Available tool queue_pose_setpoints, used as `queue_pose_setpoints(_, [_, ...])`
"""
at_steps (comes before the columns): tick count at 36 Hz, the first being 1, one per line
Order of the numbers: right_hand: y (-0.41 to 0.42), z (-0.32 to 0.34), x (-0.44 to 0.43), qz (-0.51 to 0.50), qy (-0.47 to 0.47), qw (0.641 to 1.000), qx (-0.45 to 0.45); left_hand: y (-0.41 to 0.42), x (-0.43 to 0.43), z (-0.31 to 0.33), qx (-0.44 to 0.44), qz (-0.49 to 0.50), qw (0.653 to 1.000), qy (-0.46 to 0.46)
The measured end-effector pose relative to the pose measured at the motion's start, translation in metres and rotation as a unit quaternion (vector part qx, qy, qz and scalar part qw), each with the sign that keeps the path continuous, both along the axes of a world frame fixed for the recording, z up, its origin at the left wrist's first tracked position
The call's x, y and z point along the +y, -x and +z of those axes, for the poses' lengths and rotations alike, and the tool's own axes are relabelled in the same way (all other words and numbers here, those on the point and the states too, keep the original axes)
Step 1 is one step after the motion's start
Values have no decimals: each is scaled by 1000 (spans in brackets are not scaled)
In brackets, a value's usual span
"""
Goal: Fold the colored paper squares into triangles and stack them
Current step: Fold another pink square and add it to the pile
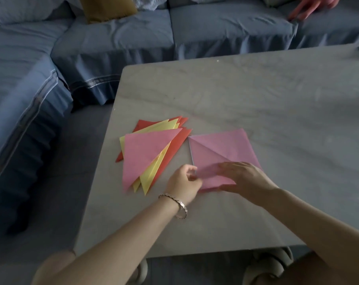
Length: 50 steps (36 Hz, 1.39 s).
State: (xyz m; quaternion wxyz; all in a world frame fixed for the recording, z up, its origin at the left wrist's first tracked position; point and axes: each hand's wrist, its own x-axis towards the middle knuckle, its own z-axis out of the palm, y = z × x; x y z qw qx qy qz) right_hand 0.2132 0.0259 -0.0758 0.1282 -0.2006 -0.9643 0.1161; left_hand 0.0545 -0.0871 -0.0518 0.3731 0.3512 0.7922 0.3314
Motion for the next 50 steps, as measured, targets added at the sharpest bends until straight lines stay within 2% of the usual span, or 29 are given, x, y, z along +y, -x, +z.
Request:
queue_pose_setpoints(3, [-2, 3, 2, 3, 28, 1000, -9, -2, -2, -4, -7, 20, 1000, 0])
queue_pose_setpoints(10, [-1, 5, 3, -1, 40, 999, -12, -1, -5, 1, -95, 68, 993, -13])
queue_pose_setpoints(15, [-3, 7, -2, -17, 80, 996, -21, -4, 1, 1, -261, 192, 946, -13])
queue_pose_setpoints(19, [-2, 9, -4, -30, 108, 994, -7, -8, 6, 5, -307, 204, 929, -7])
queue_pose_setpoints(24, [6, 13, -17, -71, 190, 979, -3, -8, 9, 6, -306, 208, 929, -5])
queue_pose_setpoints(31, [15, 19, -23, -142, 315, 938, 39, -11, 11, 8, -254, 160, 954, -16])
queue_pose_setpoints(37, [18, 20, -17, -171, 324, 930, 46, -11, 10, 9, -199, 125, 972, -26])
queue_pose_setpoints(40, [17, 18, -16, -201, 298, 932, 47, -10, 5, 9, -170, 115, 978, -31])
queue_pose_setpoints(44, [15, 31, -23, -221, 264, 935, 81, -3, 1, 6, -59, 125, 989, -59])
queue_pose_setpoints(46, [13, 40, -27, -215, 246, 940, 96, 2, 2, 12, -93, 159, 979, -87])
queue_pose_setpoints(50, [12, 61, -37, -144, 238, 954, 115, 11, 6, 35, -285, 188, 938, -52])
